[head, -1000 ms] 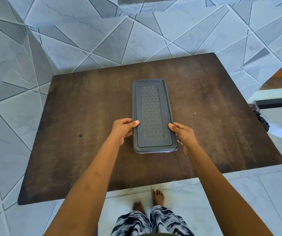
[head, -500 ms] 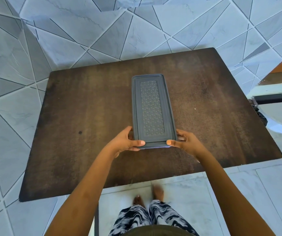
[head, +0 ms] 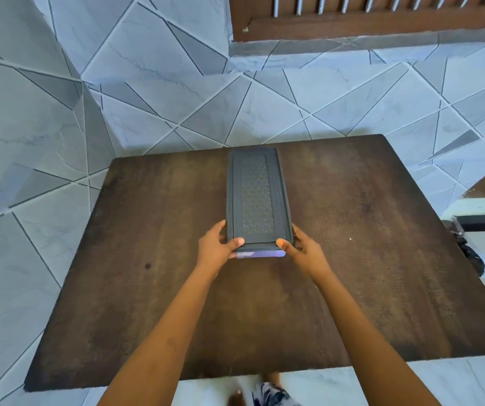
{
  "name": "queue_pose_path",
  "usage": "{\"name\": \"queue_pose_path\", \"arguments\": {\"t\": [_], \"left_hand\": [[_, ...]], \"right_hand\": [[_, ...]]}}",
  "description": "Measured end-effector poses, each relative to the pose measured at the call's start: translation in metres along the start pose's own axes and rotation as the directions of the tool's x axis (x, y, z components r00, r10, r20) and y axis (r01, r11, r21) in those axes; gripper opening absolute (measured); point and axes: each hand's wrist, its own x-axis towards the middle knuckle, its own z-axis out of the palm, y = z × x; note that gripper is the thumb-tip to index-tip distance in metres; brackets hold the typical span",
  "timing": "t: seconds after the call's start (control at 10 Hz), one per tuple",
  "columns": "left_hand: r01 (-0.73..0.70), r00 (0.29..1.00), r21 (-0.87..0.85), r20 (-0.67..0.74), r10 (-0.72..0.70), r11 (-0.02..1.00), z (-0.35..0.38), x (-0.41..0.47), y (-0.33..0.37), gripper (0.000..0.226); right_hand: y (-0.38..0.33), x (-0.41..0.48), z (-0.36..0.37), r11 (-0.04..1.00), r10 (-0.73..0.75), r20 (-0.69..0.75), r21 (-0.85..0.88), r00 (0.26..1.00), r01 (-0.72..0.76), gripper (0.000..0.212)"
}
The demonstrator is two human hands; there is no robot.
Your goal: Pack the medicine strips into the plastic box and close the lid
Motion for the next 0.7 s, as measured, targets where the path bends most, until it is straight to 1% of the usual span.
{"name": "queue_pose_path", "arguments": {"t": [0.3, 0.4, 0.5, 0.6, 0.7], "left_hand": [[0.021, 1.0, -0.061, -0.013, -0.022, 0.998, -0.002, 0.06, 0.024, 0.074], [-0.009, 1.0, -0.052, -0.014, 0.008, 0.999, 0.0, 0.066, 0.03, 0.069], [-0.027, 0.999, -0.013, -0.017, 0.027, 1.0, 0.001, 0.07, 0.03, 0.067], [0.013, 0.999, 0.108, -0.031, -0.01, 0.994, 0.0, 0.069, 0.031, 0.068], [-0.012, 0.991, 0.435, -0.116, 0.07, 0.9, -0.004, 0.066, 0.04, 0.066]], "right_hand": [[-0.012, 0.066, -0.004, 0.999, -0.038, 0.007, 0.005, 0.999, 0.038, 0.059], [-0.012, 0.076, -0.006, 0.998, -0.042, 0.012, -0.044, 0.999, 0.042, 0.058], [-0.009, 0.083, -0.007, 0.999, -0.026, 0.019, -0.044, 0.999, 0.027, 0.059], [-0.01, 0.079, -0.006, 0.998, -0.003, 0.029, -0.057, 1.0, 0.005, 0.059], [-0.018, 0.08, -0.009, 0.996, 0.014, -0.029, -0.088, 0.999, -0.017, 0.065]]}}
